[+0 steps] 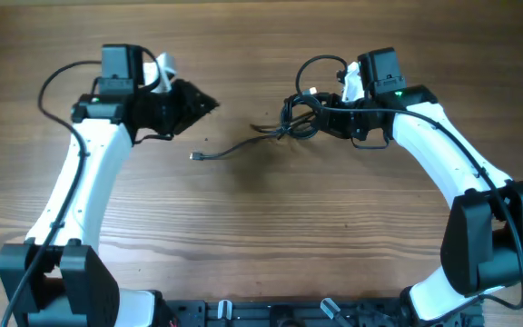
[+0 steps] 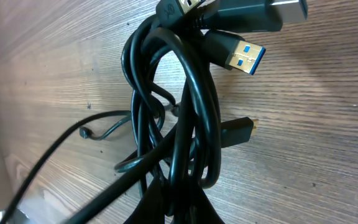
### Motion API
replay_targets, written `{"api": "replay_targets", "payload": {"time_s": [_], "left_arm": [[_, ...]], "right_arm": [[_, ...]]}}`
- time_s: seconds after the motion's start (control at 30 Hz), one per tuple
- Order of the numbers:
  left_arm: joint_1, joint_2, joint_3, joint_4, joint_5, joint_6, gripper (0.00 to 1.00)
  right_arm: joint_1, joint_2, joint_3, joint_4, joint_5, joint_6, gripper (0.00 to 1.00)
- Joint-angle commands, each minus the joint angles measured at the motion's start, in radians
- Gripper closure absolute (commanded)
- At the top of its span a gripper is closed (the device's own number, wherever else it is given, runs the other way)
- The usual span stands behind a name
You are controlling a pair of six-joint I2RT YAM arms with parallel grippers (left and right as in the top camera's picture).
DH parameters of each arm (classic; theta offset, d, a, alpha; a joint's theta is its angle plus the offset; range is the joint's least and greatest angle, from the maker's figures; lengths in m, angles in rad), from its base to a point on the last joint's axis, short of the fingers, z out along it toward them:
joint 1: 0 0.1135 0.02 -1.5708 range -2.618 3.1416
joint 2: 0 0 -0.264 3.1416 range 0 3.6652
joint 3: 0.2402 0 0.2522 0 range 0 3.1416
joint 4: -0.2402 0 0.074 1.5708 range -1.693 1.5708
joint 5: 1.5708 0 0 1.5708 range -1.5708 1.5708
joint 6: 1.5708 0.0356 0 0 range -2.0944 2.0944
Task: Untangle cables
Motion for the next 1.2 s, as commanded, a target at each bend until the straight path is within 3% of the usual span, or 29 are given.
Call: {"api": "replay_targets", "payload": {"time_s": [0.0, 0.1, 0.2, 0.33, 0.6, 0.77, 0.83, 0.87, 0.9, 1.03, 1.17], "left_arm": [[-0.063, -0.024, 0.016, 0.037, 0.105, 0.112, 0.5], [-0.127, -0.021, 0.016, 0.061, 0.105, 0.204, 0.36], [-0.238, 0.012, 0.016, 0.055, -0.011, 0.414, 0.26], [-0.304, 0.066, 0.016, 0.078, -0.053, 0.572, 0.23], [-0.333, 0.1, 0.016, 0.2, -0.169, 0.633, 0.1], [-0.373, 0.114, 0.016, 0.166, -0.162, 0.656, 0.21], [-0.396, 0.133, 0.016, 0.166, -0.166, 0.656, 0.34], [-0.404, 0.145, 0.016, 0.166, -0.169, 0.664, 0.5], [-0.406, 0.152, 0.016, 0.166, -0.169, 0.674, 0.96], [-0.357, 0.101, 0.018, 0.19, -0.169, 0.534, 0.96], [-0.211, -0.055, 0.02, 0.211, -0.169, 0.242, 0.96]], "right_arm": [[0.004, 0.011, -0.002, 0.002, -0.07, -0.042, 0.96], [0.004, 0.011, -0.002, 0.002, -0.1, -0.064, 0.96], [0.004, 0.011, -0.002, 0.001, -0.127, -0.081, 0.96], [0.004, 0.011, -0.002, -0.01, -0.13, -0.089, 0.96], [0.004, 0.011, -0.002, -0.028, -0.13, -0.088, 0.96], [0.004, 0.011, -0.002, -0.02, -0.13, -0.08, 0.96], [0.004, 0.011, -0.002, -0.016, -0.13, -0.07, 0.96], [0.004, 0.011, -0.002, -0.013, -0.13, -0.063, 0.96], [0.004, 0.011, -0.002, -0.011, -0.129, -0.059, 0.96], [-0.016, 0.011, -0.003, 0.003, -0.066, 0.018, 0.96], [-0.056, 0.011, -0.003, 0.022, -0.023, 0.045, 0.96]]}}
